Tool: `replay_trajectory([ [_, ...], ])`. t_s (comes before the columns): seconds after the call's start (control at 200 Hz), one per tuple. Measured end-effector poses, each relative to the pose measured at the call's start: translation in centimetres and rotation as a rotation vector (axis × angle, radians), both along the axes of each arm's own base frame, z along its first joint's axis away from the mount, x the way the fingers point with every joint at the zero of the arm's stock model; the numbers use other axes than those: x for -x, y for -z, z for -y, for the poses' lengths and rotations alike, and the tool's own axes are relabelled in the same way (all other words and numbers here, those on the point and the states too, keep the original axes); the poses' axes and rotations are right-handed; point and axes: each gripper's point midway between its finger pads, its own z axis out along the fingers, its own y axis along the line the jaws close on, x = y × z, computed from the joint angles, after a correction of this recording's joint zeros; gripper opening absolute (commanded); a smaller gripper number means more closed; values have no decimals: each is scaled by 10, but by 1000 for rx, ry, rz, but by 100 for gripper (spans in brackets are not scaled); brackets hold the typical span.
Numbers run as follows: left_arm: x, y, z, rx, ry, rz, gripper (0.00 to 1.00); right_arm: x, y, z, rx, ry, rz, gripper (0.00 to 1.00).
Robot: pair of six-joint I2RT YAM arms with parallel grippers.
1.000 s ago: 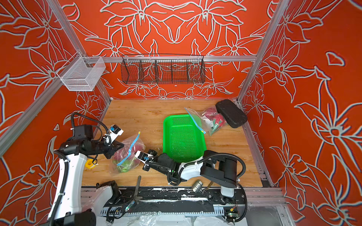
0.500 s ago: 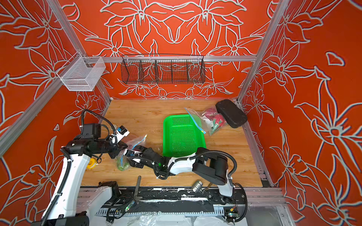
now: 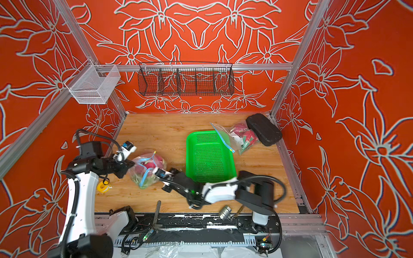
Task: Open the zip-top bag and take out the dragon fruit
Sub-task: Open the zipper of the food storage bag at the center of the board.
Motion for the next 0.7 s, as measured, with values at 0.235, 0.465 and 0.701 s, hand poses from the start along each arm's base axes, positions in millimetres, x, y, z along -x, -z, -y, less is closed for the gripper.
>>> replay_trajectory([
  [0.235, -2, 17, 44, 139, 112, -26, 0, 17, 30, 30, 5, 33, -31, 0],
  [0.465, -10, -23, 59, 169, 148, 98, 0, 14, 21, 33, -20, 56, -9, 47],
  [0.701, -8, -27, 86, 202, 227, 97, 0, 26, -21, 50, 18, 25, -16, 55],
])
